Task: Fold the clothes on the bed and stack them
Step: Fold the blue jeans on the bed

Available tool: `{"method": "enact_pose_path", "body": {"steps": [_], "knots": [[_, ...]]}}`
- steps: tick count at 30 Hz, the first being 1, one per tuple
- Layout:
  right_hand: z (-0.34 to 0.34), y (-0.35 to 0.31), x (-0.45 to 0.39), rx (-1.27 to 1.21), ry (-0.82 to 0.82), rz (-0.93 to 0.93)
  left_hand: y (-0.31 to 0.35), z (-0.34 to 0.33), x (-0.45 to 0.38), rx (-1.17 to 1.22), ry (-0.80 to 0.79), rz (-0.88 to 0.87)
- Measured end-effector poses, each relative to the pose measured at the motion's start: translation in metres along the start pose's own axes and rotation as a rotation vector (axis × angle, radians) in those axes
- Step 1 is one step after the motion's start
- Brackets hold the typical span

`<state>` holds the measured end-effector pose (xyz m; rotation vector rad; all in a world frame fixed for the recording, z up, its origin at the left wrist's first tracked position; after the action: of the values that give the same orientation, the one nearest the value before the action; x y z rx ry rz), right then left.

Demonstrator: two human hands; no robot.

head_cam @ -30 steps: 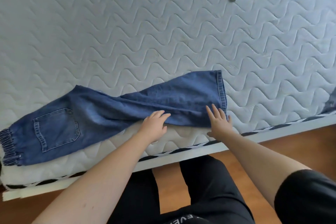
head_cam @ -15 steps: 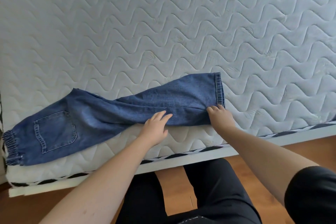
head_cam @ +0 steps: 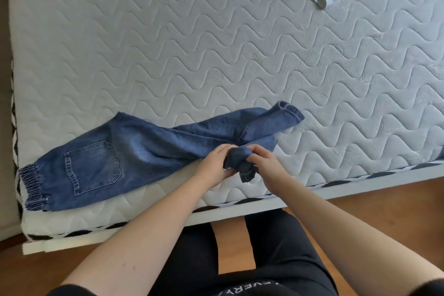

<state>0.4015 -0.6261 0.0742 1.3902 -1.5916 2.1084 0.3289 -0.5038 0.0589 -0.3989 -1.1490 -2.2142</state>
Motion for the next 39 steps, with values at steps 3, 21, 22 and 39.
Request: {"method": "enact_pose_path", "body": {"steps": [3,21,22,39], "knots": [[-0.049,-0.019,0.017,-0.02,-0.097,0.045,-0.022,0.035,0.015,0.097,0.111,0.109],[-0.144,-0.008,-0.024,0.546,0.122,0.043,-0.214,0.289,0.14,0.25,0.784,0.248],[-0.149,-0.005,-0.025,0.578,0.109,0.031,-0.222,0.294,0.146,0.174,0.775,0.239],[-0.137,0.004,-0.064,0.768,0.129,0.072,-0.176,0.193,0.087,0.008,0.417,0.065]]}}
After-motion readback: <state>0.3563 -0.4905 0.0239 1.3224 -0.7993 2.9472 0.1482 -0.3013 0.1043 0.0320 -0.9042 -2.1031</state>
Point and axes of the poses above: each hand's wrist, its own x-axis away from the middle knuckle, its own z-axis out of the back of the hand, y = z × x, the point moved 8 cm from there along -x, towards the middle knuckle, and after that the axes turned 11 degrees about y, right-handed, at the moved point
